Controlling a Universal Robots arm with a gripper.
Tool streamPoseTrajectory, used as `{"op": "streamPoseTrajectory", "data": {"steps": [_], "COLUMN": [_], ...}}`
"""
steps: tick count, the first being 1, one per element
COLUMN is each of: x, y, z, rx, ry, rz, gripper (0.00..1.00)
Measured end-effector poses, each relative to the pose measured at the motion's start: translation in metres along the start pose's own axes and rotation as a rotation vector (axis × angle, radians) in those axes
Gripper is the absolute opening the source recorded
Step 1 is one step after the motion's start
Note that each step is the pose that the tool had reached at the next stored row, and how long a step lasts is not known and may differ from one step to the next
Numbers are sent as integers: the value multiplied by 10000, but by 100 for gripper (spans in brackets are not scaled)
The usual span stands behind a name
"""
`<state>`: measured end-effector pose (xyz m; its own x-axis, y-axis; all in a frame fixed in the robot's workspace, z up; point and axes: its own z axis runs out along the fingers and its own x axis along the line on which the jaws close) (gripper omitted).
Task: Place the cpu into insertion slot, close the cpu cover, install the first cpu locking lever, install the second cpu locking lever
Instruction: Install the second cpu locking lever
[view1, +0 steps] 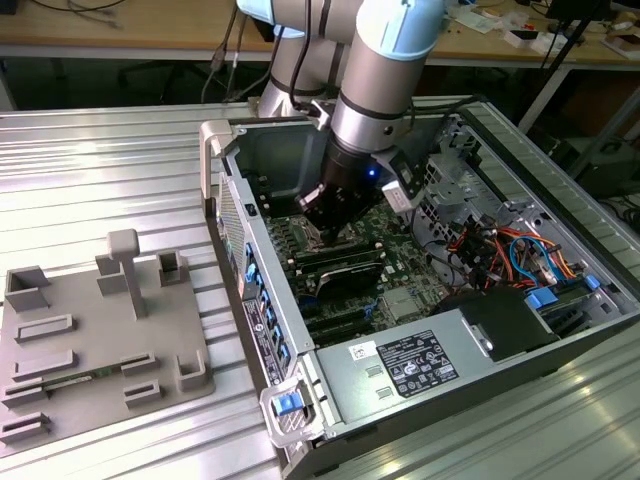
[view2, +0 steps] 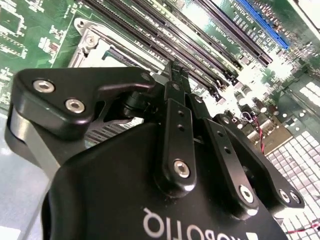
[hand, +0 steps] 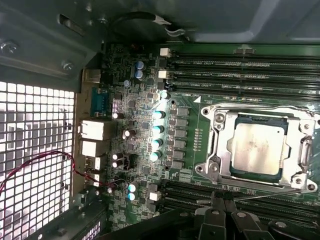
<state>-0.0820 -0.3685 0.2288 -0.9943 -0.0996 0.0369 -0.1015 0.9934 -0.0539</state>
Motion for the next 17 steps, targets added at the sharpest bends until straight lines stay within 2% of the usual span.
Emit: {"op": "streamPoseTrajectory", "data": {"steps": [8,12,17], "x": [56,95,106], "y": [10,16,17], "z": [81,103,112], "rx": [28,28,28], "ry": [3,3,0], "rz": [2,2,3], "gripper": [11,11,11]}}
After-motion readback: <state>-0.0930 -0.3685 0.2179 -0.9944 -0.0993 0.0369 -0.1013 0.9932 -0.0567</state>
